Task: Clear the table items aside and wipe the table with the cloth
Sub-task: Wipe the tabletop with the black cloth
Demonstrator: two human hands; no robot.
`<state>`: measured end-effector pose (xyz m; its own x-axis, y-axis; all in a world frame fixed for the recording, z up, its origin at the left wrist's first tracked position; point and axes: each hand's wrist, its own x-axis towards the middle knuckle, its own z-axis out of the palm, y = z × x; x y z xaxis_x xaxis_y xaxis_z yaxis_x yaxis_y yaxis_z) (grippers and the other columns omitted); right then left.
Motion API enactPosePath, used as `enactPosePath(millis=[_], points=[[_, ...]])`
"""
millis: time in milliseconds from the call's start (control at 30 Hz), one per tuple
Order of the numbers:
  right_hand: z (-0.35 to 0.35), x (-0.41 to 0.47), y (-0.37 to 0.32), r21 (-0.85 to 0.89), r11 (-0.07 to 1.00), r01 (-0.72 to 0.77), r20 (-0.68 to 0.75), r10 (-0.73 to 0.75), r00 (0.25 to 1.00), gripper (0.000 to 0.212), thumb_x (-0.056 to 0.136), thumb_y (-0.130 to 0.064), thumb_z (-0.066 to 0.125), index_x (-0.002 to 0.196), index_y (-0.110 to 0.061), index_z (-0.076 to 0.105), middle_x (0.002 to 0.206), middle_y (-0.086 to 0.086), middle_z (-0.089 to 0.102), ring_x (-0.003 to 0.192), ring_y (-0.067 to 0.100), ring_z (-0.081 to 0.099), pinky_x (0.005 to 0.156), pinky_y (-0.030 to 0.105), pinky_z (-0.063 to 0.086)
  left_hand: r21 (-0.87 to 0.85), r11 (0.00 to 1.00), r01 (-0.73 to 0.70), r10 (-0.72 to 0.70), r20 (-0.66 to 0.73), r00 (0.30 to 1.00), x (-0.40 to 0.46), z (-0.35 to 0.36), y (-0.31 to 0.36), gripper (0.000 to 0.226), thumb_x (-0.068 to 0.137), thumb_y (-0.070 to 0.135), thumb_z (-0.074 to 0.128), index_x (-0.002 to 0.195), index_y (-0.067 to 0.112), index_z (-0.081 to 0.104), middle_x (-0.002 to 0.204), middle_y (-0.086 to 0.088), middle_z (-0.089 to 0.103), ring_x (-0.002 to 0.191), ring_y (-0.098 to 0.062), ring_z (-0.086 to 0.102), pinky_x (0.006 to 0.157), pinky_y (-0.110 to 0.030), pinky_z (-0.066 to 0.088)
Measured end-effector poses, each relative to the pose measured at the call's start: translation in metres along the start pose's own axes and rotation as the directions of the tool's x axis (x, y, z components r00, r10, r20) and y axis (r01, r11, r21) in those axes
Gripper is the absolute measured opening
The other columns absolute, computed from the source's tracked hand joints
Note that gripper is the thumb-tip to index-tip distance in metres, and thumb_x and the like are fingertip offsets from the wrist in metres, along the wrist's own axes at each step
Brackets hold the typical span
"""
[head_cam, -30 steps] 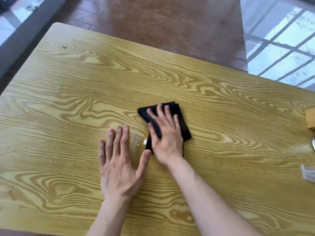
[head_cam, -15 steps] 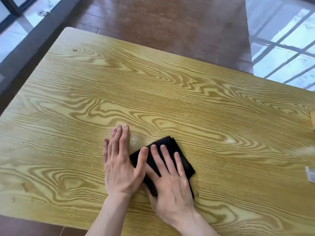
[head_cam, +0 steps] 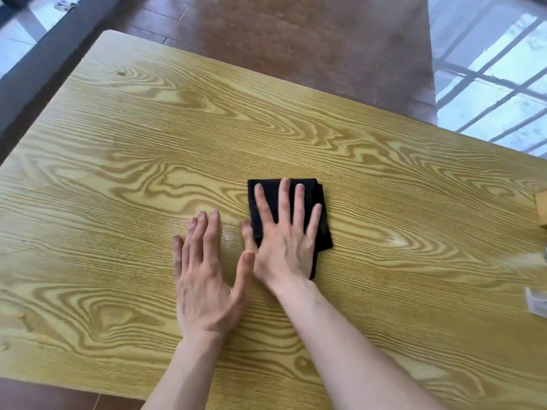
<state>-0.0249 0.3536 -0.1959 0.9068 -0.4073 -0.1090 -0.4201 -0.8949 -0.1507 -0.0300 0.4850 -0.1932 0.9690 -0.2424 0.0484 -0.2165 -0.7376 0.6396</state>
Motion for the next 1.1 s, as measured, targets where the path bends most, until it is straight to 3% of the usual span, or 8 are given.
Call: enactPosePath(millis=[167,267,400,533,767,967,1100], points=[[0.003,-0.057,-0.008,-0.019,0.965,0.262,0.092,-0.259,0.961,0.072,0.097,-0.052,0.035,0.16,-0.038,0.002,0.169,0.009,-0.013,0.154,0.031,-0.021,0.12,0.064,0.002,-0.019,1.0,-0.008,0.008,0.01,1.0,-0.002,-0.001,0.0,0.08,0.091,0.066,0.028,0.158,0.023,0.024,0.167,-0.001,0.024,0.156,-0.012,0.015,0.127,-0.046,0.004],[0.005,-0.085,-0.005,-0.005,0.961,0.276,0.121,-0.273,0.954,0.074,0.096,-0.049,0.036,0.159,-0.04,0.0,0.169,0.008,-0.015,0.153,0.03,-0.024,0.121,0.062,0.0,0.018,1.0,-0.025,0.024,0.03,0.999,-0.003,0.001,0.003,0.079,0.09,0.066,0.029,0.159,0.027,0.022,0.167,0.003,0.022,0.156,-0.011,0.014,0.127,-0.045,0.002],[0.0,-0.097,0.026,0.035,0.984,0.174,0.059,-0.175,0.983,0.068,0.097,-0.057,0.034,0.158,-0.044,0.008,0.171,0.002,-0.007,0.156,0.025,-0.016,0.123,0.059,0.004,0.079,0.996,-0.049,0.044,0.062,0.997,-0.005,0.001,0.004,0.08,0.089,0.07,0.029,0.158,0.03,0.022,0.167,0.004,0.023,0.156,-0.011,0.013,0.127,-0.045,0.002],[-0.006,-0.113,0.071,-0.003,1.0,-0.024,0.01,0.024,1.0,0.064,0.101,-0.054,0.029,0.158,-0.044,0.003,0.17,0.002,-0.007,0.156,0.025,-0.013,0.123,0.059,0.007,0.139,0.986,-0.093,0.081,0.087,0.993,-0.007,0.001,0.005,0.08,0.09,0.072,0.027,0.157,0.029,0.024,0.167,0.003,0.024,0.156,-0.013,0.012,0.126,-0.046,0.004],[0.002,-0.135,0.101,-0.009,0.936,-0.353,-0.068,0.351,0.934,0.061,0.102,-0.057,0.02,0.157,-0.047,-0.002,0.17,0.001,-0.008,0.156,0.027,-0.012,0.122,0.063,0.005,0.161,0.979,-0.122,0.104,0.117,0.988,-0.009,0.001,0.003,0.083,0.089,0.076,0.018,0.157,0.03,0.027,0.166,0.004,0.027,0.156,-0.013,0.011,0.126,-0.046,0.005],[0.006,-0.138,0.063,0.039,0.893,-0.448,-0.092,0.45,0.888,0.063,0.1,-0.057,0.023,0.159,-0.041,0.006,0.171,0.004,-0.002,0.157,0.031,-0.007,0.121,0.065,0.006,0.13,0.979,-0.16,0.145,0.117,0.982,-0.02,-0.006,0.006,0.08,0.092,0.073,0.021,0.157,0.026,0.028,0.166,0.0,0.029,0.157,-0.016,0.009,0.126,-0.048,0.006],[0.006,-0.159,0.028,0.006,0.942,-0.335,-0.036,0.335,0.942,0.067,0.099,-0.056,0.028,0.16,-0.037,0.006,0.17,0.009,-0.003,0.156,0.034,-0.008,0.12,0.066,0.01,0.099,0.974,-0.202,0.183,0.176,0.967,-0.048,-0.014,0.005,0.076,0.094,0.068,0.024,0.158,0.026,0.027,0.166,0.002,0.027,0.157,-0.014,0.01,0.126,-0.047,0.008]])
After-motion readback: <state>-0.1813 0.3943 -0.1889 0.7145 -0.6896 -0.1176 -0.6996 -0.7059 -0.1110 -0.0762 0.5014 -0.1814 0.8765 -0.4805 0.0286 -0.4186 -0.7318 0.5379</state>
